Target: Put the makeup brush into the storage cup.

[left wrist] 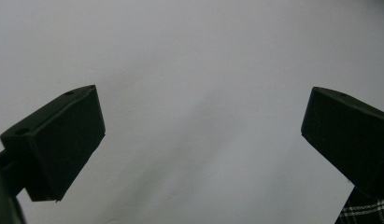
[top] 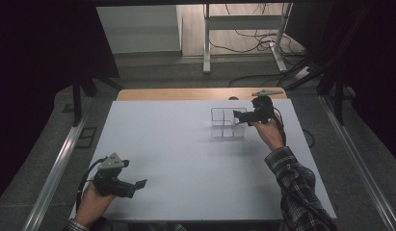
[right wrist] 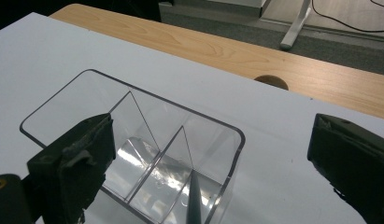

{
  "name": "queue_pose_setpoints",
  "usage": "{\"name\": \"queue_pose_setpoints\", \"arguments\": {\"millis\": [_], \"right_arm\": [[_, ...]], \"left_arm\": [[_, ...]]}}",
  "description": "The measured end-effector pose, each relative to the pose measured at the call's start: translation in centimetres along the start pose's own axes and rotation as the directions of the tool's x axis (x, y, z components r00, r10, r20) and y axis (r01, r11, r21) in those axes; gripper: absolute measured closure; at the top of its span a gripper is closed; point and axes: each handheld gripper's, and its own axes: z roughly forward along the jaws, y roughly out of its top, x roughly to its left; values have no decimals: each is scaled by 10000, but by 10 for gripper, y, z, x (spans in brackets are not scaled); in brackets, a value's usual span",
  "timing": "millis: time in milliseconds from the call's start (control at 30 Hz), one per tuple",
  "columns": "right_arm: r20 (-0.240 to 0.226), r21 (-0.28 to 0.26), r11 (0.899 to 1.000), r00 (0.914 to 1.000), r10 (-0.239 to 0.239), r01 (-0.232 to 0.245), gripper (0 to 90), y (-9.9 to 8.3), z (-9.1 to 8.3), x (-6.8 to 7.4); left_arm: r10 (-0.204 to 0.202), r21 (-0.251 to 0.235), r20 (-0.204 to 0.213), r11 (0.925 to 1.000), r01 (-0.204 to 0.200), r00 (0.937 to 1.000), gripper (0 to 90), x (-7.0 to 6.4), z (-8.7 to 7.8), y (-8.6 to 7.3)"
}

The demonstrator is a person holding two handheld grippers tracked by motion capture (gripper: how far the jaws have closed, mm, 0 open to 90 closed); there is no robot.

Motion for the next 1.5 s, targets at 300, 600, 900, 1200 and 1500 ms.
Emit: {"name": "queue_pose_setpoints", "arguments": {"millis": [300,600,900,1200,1500], "right_arm": [[-220,77,10000,9998,32,-30,7,1,-3,0],[-287,216,9997,9995,-89,95,7,0,-10,1],[-357,392,9990,9991,-206,220,6,-4,-18,2],[-491,482,9987,9987,-149,173,7,-9,-23,2],[-607,639,9974,9978,-279,318,7,-15,-29,6]], "left_arm": [[6,-2,-11,10000,-6,10000,0,0,0,0],[5,5,-5,10000,-5,10000,0,0,0,0],[3,15,-5,10000,-3,10000,0,0,0,0],[20,46,-8,10000,-20,10000,0,0,0,0],[5,44,-45,10000,-5,10000,0,0,0,0]]}}
